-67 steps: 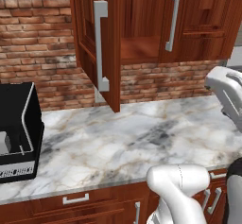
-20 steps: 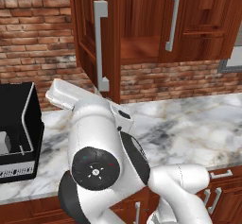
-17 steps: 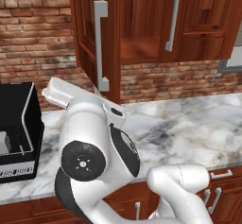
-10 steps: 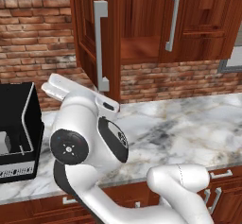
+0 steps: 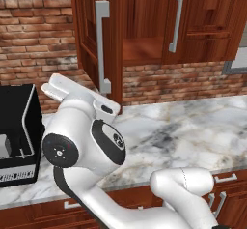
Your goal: Open the cabinet and move the ladle to the pot. Then close the cabinet.
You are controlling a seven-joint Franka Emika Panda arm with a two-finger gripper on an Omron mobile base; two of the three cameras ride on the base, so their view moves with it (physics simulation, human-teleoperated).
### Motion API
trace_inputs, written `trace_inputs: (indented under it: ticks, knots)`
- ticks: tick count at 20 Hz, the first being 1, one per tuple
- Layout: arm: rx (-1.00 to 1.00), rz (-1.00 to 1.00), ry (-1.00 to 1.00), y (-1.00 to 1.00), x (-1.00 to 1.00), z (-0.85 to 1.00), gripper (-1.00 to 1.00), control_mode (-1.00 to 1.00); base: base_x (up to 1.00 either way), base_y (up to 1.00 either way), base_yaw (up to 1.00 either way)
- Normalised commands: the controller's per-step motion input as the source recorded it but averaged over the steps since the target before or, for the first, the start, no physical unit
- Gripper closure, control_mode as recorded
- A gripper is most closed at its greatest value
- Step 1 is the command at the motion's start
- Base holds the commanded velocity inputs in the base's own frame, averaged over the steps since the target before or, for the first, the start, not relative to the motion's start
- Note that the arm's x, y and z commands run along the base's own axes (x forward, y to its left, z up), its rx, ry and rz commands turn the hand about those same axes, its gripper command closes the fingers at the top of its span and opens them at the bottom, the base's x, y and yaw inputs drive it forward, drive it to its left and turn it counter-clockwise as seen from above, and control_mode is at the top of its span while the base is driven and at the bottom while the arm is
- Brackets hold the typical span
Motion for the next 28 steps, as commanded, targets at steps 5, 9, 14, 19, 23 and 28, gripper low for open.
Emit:
trace_inputs:
  ticks: [5,9,14,19,23,28]
  knots:
    - [0.00,-0.03,0.00,-0.39,0.21,0.00,-1.00,-1.00,0.00,0.00,0.00]
    - [0.00,-0.03,0.00,-0.40,0.22,0.00,-1.00,-1.00,0.00,0.00,0.00]
    - [0.00,-0.02,0.00,-0.41,0.17,0.00,-1.00,-1.00,0.00,0.00,0.00]
    - [0.00,-0.01,0.01,-0.54,0.27,0.00,-1.00,-1.00,0.00,0.00,0.00]
    - [0.00,0.00,0.03,-0.64,0.39,0.00,-1.00,-1.00,0.00,0.00,0.00]
    - [0.00,0.00,0.02,-0.60,0.46,0.00,-1.00,-1.00,0.00,0.00,0.00]
